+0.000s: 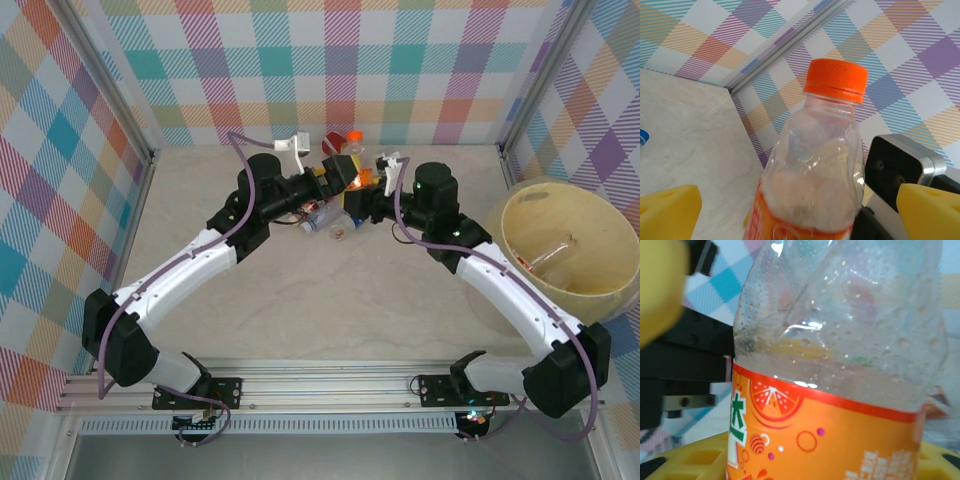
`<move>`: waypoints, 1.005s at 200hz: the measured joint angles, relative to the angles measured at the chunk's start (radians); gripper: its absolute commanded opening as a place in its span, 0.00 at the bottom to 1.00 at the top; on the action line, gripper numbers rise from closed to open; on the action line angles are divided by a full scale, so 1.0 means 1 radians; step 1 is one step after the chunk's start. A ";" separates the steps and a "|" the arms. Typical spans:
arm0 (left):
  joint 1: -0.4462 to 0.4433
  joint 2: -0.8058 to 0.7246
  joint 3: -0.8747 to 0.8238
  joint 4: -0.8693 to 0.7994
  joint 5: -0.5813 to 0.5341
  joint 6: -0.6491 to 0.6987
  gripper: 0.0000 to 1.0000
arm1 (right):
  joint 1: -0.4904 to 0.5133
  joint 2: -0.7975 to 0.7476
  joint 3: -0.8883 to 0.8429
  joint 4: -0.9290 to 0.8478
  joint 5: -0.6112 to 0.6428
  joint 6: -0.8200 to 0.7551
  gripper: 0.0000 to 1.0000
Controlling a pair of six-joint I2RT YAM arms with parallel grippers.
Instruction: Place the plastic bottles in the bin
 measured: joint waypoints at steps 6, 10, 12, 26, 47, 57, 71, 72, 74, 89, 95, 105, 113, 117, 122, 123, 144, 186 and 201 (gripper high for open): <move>0.000 -0.006 0.000 -0.003 -0.001 0.003 1.00 | -0.002 -0.012 0.000 -0.019 0.034 -0.014 0.44; 0.000 -0.013 -0.002 -0.005 -0.004 0.005 1.00 | -0.003 -0.022 0.000 -0.035 0.061 -0.024 0.44; 0.000 -0.017 -0.004 -0.006 -0.005 0.008 1.00 | -0.003 -0.027 0.000 -0.043 0.073 -0.028 0.44; 0.000 -0.048 -0.020 -0.009 -0.026 0.017 1.00 | -0.010 -0.056 0.001 -0.092 0.160 -0.061 0.45; 0.000 -0.103 -0.068 -0.015 -0.063 0.024 1.00 | -0.032 -0.101 0.009 -0.174 0.319 -0.108 0.42; 0.000 -0.117 -0.083 -0.024 -0.084 0.027 1.00 | -0.054 -0.125 0.014 -0.205 0.387 -0.126 0.41; 0.000 -0.122 -0.093 -0.042 -0.105 0.032 1.00 | -0.097 -0.167 0.019 -0.239 0.464 -0.153 0.41; 0.000 -0.122 -0.093 -0.043 -0.106 0.032 1.00 | -0.099 -0.169 0.019 -0.241 0.468 -0.154 0.41; 0.000 -0.122 -0.093 -0.049 -0.109 0.033 1.00 | -0.105 -0.175 0.020 -0.246 0.480 -0.158 0.40; 0.000 -0.122 -0.097 -0.079 -0.125 0.039 1.00 | -0.148 -0.220 0.031 -0.273 0.560 -0.194 0.40; 0.000 -0.122 -0.097 -0.090 -0.130 0.042 1.00 | -0.164 -0.236 0.037 -0.283 0.586 -0.208 0.40; 0.000 -0.122 -0.097 -0.112 -0.142 0.042 1.00 | -0.188 -0.260 0.050 -0.297 0.628 -0.231 0.40; 0.000 -0.121 -0.098 -0.126 -0.149 0.042 1.00 | -0.206 -0.272 0.060 -0.308 0.654 -0.246 0.39; 0.000 -0.120 -0.098 -0.131 -0.154 0.042 1.00 | -0.217 -0.277 0.066 -0.314 0.668 -0.253 0.39; 0.000 -0.119 -0.098 -0.136 -0.158 0.042 1.00 | -0.232 -0.282 0.074 -0.322 0.682 -0.259 0.38; 0.000 -0.118 -0.098 -0.137 -0.159 0.042 1.00 | -0.235 -0.282 0.075 -0.323 0.684 -0.260 0.39; 0.000 -0.100 -0.098 -0.147 -0.167 0.042 1.00 | -0.311 -0.284 0.108 -0.357 0.732 -0.278 0.38; 0.000 -0.037 -0.089 -0.195 -0.193 0.041 1.00 | -0.467 -0.255 0.164 -0.471 0.834 -0.307 0.38; 0.000 -0.014 -0.069 -0.220 -0.203 0.041 1.00 | -0.514 -0.248 0.176 -0.517 0.872 -0.328 0.40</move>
